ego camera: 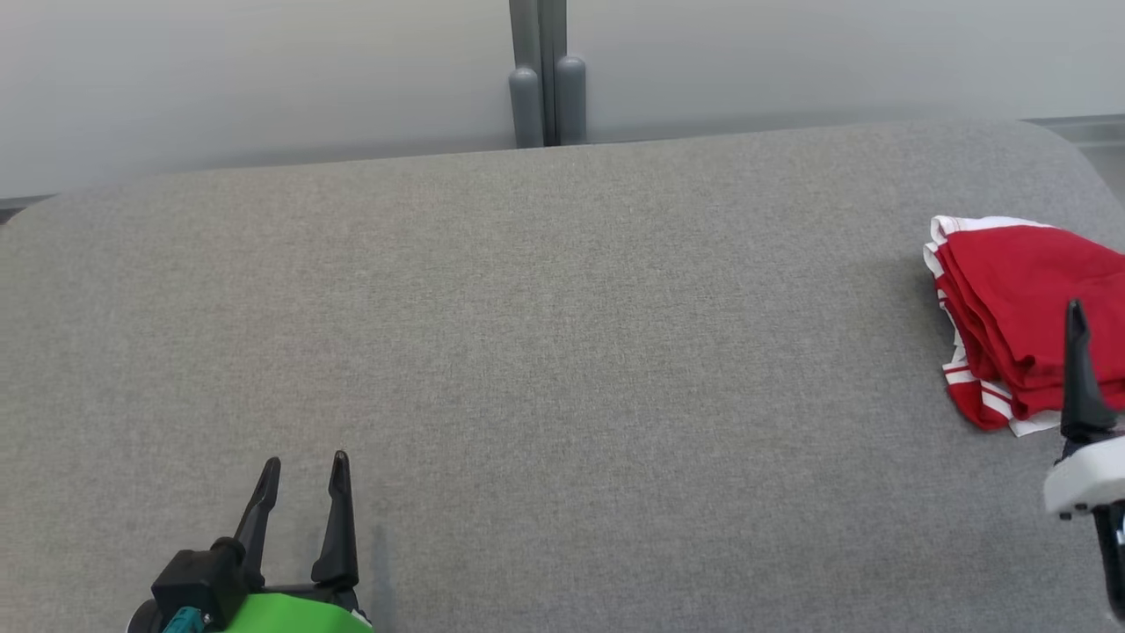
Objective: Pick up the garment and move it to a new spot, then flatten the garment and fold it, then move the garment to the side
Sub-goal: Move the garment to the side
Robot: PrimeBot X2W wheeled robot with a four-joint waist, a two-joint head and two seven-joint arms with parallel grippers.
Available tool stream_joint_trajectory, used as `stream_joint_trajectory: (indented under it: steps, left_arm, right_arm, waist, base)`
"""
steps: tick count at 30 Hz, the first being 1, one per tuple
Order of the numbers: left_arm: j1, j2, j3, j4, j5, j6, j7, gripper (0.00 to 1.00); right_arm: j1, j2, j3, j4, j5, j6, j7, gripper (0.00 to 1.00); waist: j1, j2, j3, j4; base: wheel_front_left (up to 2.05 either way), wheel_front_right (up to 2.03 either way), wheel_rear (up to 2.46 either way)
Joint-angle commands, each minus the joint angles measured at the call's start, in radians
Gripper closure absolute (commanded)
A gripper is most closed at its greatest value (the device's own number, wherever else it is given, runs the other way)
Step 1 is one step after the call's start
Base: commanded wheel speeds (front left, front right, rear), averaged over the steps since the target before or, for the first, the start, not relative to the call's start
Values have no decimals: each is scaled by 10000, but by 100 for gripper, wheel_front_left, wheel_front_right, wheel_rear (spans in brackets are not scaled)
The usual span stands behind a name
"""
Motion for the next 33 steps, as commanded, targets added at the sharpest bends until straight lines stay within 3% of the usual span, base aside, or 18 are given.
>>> stream_joint_trajectory:
  steps: [1, 9, 21, 33]
  left_arm:
    - [114, 26, 24, 12, 99, -30, -25, 0]
    - [352, 153, 40, 338, 267, -30, -25, 0]
    - [558, 198, 189, 788, 438, -30, -27, 0]
    - [418, 147, 154, 842, 391, -31, -25, 0]
  right_arm:
    - [226, 117, 19, 1, 48, -17, -298, 0]
    - [1521, 704, 750, 1276, -386, -17, -2070, 0]
    - [1739, 1494, 1026, 1625, -1315, -17, -2171, 0]
    - [1620, 1658, 682, 1574, -2160, -17, -2173, 0]
  waist:
    - [0, 0, -313, 224]
    - [0, 0, -853, 574]
    - [0, 0, -1020, 625]
    - [0, 0, -1032, 545]
  base:
    - [0, 0, 0]
    - [0, 0, 0]
    - [0, 0, 0]
    - [0, 0, 0]
